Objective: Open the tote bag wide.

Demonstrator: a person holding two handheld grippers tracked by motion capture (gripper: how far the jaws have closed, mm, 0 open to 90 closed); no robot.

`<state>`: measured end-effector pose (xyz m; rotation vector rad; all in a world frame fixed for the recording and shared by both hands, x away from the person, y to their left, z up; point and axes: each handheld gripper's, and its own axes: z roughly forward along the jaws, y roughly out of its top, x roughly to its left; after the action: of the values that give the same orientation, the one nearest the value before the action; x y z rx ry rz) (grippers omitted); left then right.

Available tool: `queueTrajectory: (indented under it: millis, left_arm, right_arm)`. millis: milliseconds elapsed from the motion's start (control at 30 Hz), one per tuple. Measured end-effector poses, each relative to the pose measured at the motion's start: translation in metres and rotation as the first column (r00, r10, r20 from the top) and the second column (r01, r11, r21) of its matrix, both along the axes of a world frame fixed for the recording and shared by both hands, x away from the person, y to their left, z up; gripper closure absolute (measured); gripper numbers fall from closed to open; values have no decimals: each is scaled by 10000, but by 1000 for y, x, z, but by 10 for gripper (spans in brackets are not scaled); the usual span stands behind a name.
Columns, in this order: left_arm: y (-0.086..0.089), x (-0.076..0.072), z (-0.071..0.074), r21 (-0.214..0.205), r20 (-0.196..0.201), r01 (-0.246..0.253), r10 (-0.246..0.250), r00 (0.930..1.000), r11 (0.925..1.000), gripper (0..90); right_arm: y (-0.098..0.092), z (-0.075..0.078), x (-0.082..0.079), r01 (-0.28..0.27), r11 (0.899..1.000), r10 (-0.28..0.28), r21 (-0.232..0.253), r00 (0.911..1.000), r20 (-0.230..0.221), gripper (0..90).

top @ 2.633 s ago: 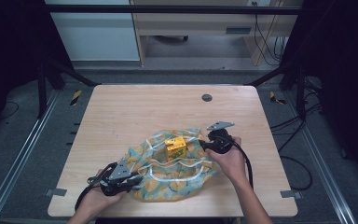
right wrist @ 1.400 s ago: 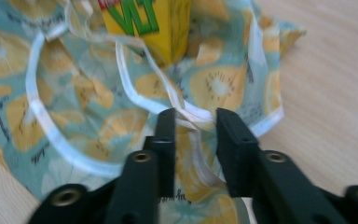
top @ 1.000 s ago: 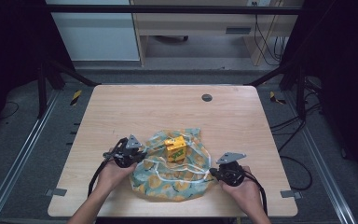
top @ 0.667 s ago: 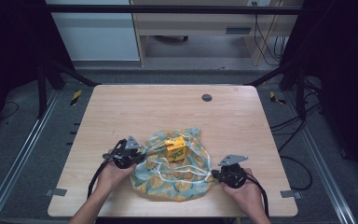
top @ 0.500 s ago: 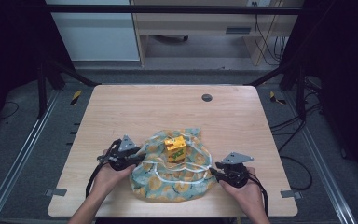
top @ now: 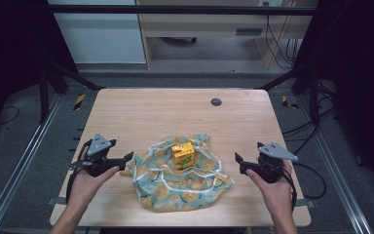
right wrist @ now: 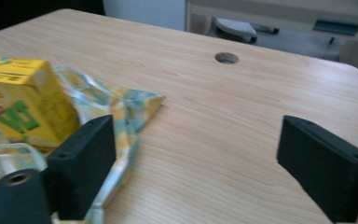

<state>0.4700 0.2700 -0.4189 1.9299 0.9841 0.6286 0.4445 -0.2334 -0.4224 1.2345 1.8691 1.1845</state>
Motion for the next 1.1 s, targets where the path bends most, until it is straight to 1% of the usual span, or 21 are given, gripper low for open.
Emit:
queueTrajectory:
  millis: [100, 133, 200, 233, 267, 300, 367, 433, 500, 567, 633, 667, 700, 767, 800, 900, 933, 1000, 1067, 1100]
  left_arm:
    - [13, -1, -3, -70, -31, -296, 296, 9996, 9995, 128]
    - [16, -1, -4, -98, -46, -387, 386, 9992, 9992, 117]
    - [25, -2, -8, -124, -146, -612, 610, 9980, 9980, 102]
    - [29, -2, -10, -218, -191, -733, 728, 9972, 9971, 95]
    - [34, -3, -13, -190, -221, -809, 805, 9965, 9965, 91]
    - [37, -5, -15, -155, -281, -889, 884, 9957, 9959, 88]
    - [45, -7, -22, -51, -334, -1010, 1008, 9943, 9949, 80]
    - [52, -9, -29, -43, -415, -1171, 1168, 9923, 9931, 73]
    - [58, -11, -36, -95, -429, -1334, 1329, 9902, 9910, 72]
    - [62, -13, -43, 126, -484, -1375, 1380, 9893, 9904, 69]
    - [67, -12, -46, 340, -639, -1383, 1402, 9881, 9898, 68]
    - [70, -11, -46, 272, -573, -1514, 1528, 9866, 9881, 68]
    - [72, -11, -46, 89, -560, -1671, 1674, 9843, 9859, 68]
    - [77, -11, -47, -204, -627, -1807, 1792, 9818, 9833, 68]
    - [78, -11, -48, -155, -684, -1819, 1805, 9812, 9832, 68]
    - [78, -11, -50, 207, -765, -1899, 1909, 9786, 9816, 68]
    - [78, -11, -51, 265, -740, -1910, 1924, 9785, 9812, 68]
    - [78, -11, -52, 344, -842, -1949, 1972, 9767, 9802, 68]
    - [78, -11, -54, 496, -938, -2095, 2134, 9724, 9765, 69]
    - [79, -11, -55, 476, -1021, -2163, 2201, 9701, 9752, 70]
  right_arm:
    - [-8, -7, 3, 145, 9999, -143, 84, 9998, -152, 47]
    - [-10, -10, 4, 186, 9997, -182, 176, 9996, -205, 49]
    - [-14, -19, 5, 486, 9987, -480, 173, 9984, -307, 54]
    - [-16, -23, 6, 653, 9978, -649, 96, 9973, -340, 58]
    - [-17, -27, 6, 806, 9967, -805, 22, 9959, -413, 59]
    - [-19, -31, 7, 943, 9954, -950, -184, 9944, -465, 62]
    - [-22, -40, 8, 1213, 9918, -1239, -410, 9899, -694, 71]
    - [-25, -46, 7, 1394, 9885, -1438, -595, 9866, -777, 76]
    - [-27, -51, 7, 1524, 9866, -1569, -585, 9841, -830, 77]
    - [-29, -54, 6, 1521, 9864, -1571, -626, 9839, -852, 77]
    - [-29, -57, 5, 1521, 9856, -1583, -733, 9835, -872, 79]
    - [-30, -59, 4, 1499, 9862, -1559, -708, 9838, -882, 79]
    - [-30, -60, 4, 1476, 9865, -1538, -715, 9839, -909, 78]
    - [-31, -62, 3, 1443, 9867, -1512, -752, 9838, -961, 77]
    - [-32, -63, 3, 1418, 9869, -1489, -763, 9841, -971, 77]
    - [-34, -65, 2, 1392, 9879, -1461, -677, 9832, -1097, 74]
    - [-36, -65, 2, 1386, 9886, -1445, -593, 9833, -1106, 74]
    - [-38, -66, 1, 1454, 9879, -1506, -537, 9824, -1107, 75]
    - [-39, -67, 0, 1484, 9875, -1541, -540, 9802, -1241, 75]
    - [-38, -68, 0, 1492, 9873, -1554, -551, 9784, -1360, 74]
